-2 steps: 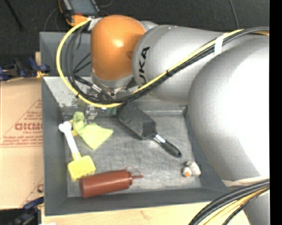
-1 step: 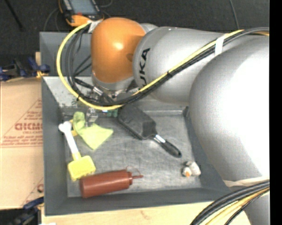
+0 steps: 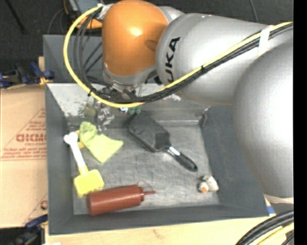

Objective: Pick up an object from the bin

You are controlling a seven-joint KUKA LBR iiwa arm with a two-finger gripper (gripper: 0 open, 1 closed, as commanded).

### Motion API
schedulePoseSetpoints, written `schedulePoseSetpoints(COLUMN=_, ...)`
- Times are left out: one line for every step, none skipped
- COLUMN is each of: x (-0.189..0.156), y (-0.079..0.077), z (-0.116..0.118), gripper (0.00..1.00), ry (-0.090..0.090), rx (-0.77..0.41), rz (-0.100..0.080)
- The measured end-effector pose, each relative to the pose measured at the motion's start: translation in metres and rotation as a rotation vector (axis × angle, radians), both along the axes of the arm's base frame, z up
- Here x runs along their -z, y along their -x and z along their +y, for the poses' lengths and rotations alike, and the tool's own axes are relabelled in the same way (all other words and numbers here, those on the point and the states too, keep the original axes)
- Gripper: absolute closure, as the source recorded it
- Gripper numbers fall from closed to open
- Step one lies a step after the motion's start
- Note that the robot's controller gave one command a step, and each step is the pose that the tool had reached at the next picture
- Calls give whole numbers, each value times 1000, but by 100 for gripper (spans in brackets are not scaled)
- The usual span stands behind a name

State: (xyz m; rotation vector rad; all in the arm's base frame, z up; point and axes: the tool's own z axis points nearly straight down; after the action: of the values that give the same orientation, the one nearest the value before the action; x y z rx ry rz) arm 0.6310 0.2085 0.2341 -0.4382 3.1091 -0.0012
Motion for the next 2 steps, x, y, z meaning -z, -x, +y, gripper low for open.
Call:
schedulePoseSetpoints(x=-1, y=7, z=-11, gripper=100, ry=-3, rx=-155, rz=-13)
schedulePoseSetpoints(x=46, y=-3, z=-2, gripper=0, ry=-2, rx=-356, rz=-3)
